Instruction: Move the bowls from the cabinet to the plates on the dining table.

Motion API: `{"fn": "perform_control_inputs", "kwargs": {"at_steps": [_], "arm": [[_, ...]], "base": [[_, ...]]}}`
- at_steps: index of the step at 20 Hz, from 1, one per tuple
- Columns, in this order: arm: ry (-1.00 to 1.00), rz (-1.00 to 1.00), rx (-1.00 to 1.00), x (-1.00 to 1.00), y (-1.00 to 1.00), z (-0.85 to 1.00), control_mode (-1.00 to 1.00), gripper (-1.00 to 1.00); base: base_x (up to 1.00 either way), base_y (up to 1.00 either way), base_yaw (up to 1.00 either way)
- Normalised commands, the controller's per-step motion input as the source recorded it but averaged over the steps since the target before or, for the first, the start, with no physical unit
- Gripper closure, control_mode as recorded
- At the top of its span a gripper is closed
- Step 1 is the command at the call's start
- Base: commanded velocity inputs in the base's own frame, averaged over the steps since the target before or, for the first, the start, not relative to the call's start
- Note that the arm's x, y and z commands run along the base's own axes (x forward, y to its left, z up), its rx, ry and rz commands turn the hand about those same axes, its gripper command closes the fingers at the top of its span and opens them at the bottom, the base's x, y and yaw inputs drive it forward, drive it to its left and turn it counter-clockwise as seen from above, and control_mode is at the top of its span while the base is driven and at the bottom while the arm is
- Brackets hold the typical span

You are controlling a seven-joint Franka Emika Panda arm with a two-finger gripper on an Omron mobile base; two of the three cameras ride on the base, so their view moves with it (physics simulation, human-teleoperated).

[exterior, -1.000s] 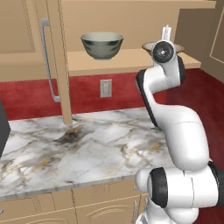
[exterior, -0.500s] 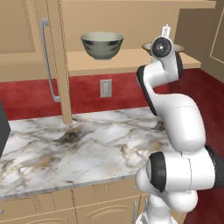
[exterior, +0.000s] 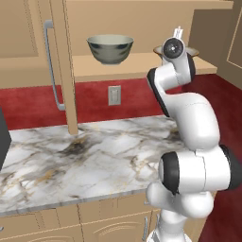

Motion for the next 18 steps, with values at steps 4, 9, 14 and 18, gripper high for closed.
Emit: {"fn": "perform_control_inputs", "kwargs": {"at_steps": [4, 9, 14, 18], "arm": [[0.00, 0.00, 0.02, 0.31, -0.05, -0.09, -1.00, -1.00], [-0.01, 0.00, 0.01, 0.30, -0.01, -0.07, -1.00, -1.00], [-0.02, 0.00, 0.01, 0.35, 0.00, -0.06, -1.00, -1.00], [-0.01, 0.00, 0.01, 0.38, 0.00, -0.10, -1.00, -1.00]], "base": [[0.00, 0.00, 0.00], [0.00, 0.00, 0.00], [0.00, 0.00, 0.00], [0.00, 0.00, 0.00]]}}
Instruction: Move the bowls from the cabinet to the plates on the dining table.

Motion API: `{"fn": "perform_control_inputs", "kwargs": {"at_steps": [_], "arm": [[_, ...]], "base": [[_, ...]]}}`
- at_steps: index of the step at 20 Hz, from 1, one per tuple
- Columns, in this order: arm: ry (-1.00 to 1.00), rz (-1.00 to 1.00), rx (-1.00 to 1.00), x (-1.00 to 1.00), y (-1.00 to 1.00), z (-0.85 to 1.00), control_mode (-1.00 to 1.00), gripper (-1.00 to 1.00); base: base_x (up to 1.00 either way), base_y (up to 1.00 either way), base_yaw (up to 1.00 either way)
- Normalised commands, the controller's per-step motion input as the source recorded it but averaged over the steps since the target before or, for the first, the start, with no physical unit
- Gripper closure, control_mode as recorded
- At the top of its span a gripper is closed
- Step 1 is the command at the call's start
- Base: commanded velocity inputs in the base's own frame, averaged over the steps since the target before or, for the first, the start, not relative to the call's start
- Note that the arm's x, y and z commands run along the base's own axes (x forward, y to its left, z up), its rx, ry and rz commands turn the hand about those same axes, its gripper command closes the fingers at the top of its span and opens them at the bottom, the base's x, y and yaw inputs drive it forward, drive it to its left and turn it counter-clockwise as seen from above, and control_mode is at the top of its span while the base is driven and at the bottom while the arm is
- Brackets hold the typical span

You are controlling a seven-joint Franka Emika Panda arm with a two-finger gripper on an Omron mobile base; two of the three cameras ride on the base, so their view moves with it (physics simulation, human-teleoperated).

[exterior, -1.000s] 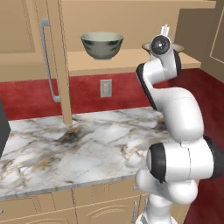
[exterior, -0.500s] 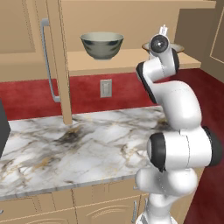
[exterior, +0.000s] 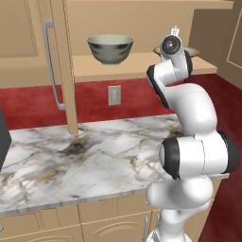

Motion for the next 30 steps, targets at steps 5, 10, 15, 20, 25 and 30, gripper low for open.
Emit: {"fn": "perform_control_inputs", "kwargs": {"at_steps": [5, 10, 15, 20, 25, 30], "arm": [[0.00, -0.01, 0.01, 0.35, 0.00, -0.15, -1.00, -1.00], [-0.03, -0.01, 0.01, 0.25, 0.00, -0.28, -1.00, -1.00], [-0.05, 0.00, 0.03, 0.15, -0.01, -0.41, -1.00, -1.00], [-0.05, 0.00, 0.04, 0.14, -0.01, -0.49, -1.00, -1.00], [-0.03, 0.00, 0.02, 0.16, 0.00, -0.52, -1.00, -1.00], [-0.03, -0.01, 0.00, 0.18, 0.08, -0.56, -1.00, -1.00]], "base": [[0.00, 0.00, 0.00], [0.00, 0.00, 0.00], [0.00, 0.00, 0.00], [0.00, 0.00, 0.00], [0.00, 0.00, 0.00], [0.00, 0.00, 0.00]]}}
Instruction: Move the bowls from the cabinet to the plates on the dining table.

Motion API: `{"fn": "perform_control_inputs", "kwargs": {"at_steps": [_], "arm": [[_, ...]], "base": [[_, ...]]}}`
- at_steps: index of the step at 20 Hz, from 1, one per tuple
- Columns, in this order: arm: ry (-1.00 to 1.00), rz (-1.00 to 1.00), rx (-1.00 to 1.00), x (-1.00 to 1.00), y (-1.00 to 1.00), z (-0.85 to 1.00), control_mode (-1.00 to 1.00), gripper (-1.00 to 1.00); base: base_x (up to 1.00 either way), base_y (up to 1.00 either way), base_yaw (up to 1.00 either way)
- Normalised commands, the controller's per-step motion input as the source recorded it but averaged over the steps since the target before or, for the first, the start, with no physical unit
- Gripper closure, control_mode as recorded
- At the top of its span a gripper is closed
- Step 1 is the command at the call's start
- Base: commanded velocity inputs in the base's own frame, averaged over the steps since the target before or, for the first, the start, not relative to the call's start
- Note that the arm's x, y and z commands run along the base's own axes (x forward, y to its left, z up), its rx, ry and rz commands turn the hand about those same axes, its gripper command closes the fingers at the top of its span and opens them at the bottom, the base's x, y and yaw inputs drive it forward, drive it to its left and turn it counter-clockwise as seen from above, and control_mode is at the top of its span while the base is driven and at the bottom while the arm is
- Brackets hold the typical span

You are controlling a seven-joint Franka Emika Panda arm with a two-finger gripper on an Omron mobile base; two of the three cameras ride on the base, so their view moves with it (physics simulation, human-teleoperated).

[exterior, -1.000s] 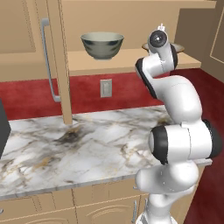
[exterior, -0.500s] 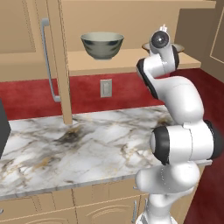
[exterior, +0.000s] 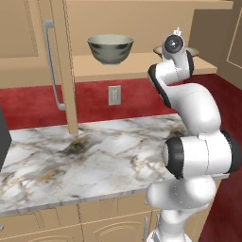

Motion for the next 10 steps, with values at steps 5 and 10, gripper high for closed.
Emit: {"fn": "perform_control_inputs", "kwargs": {"at_steps": [5, 10], "arm": [[-0.01, -0.01, 0.00, 0.31, 0.09, -0.56, -1.00, -1.00], [-0.03, 0.00, 0.00, 0.51, 0.04, -0.38, -1.00, -1.00]], "base": [[0.00, 0.00, 0.00], [0.00, 0.00, 0.00]]}}
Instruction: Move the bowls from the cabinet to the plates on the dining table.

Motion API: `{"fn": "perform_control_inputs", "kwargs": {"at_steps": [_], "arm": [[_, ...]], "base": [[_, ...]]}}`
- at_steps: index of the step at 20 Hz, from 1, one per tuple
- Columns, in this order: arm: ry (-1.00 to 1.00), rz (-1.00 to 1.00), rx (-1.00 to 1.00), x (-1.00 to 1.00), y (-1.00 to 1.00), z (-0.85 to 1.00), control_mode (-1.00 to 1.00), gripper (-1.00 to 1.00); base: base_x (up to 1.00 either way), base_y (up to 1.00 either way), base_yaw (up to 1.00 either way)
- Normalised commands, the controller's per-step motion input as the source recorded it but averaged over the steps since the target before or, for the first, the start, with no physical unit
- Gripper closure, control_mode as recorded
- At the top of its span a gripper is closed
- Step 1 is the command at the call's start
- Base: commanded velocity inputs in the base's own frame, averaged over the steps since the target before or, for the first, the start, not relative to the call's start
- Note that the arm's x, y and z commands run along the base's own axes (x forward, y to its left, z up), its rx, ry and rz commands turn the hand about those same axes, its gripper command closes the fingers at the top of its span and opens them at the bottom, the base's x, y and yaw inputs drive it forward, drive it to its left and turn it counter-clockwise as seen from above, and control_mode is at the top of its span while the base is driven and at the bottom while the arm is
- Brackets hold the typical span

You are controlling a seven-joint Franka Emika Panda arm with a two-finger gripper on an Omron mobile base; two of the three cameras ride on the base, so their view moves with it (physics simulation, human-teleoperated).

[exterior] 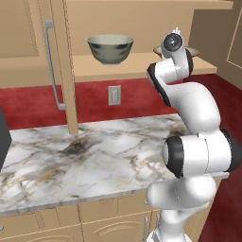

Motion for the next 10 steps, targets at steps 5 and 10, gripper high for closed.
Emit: {"fn": "perform_control_inputs", "kwargs": {"at_steps": [5, 10], "arm": [[0.00, 0.00, 0.00, 0.62, 0.00, -0.37, -1.00, -1.00], [-0.07, 0.00, -0.01, 0.60, -0.01, -0.30, -1.00, -1.00]], "base": [[0.00, 0.00, 0.00], [0.00, 0.00, 0.00]]}}
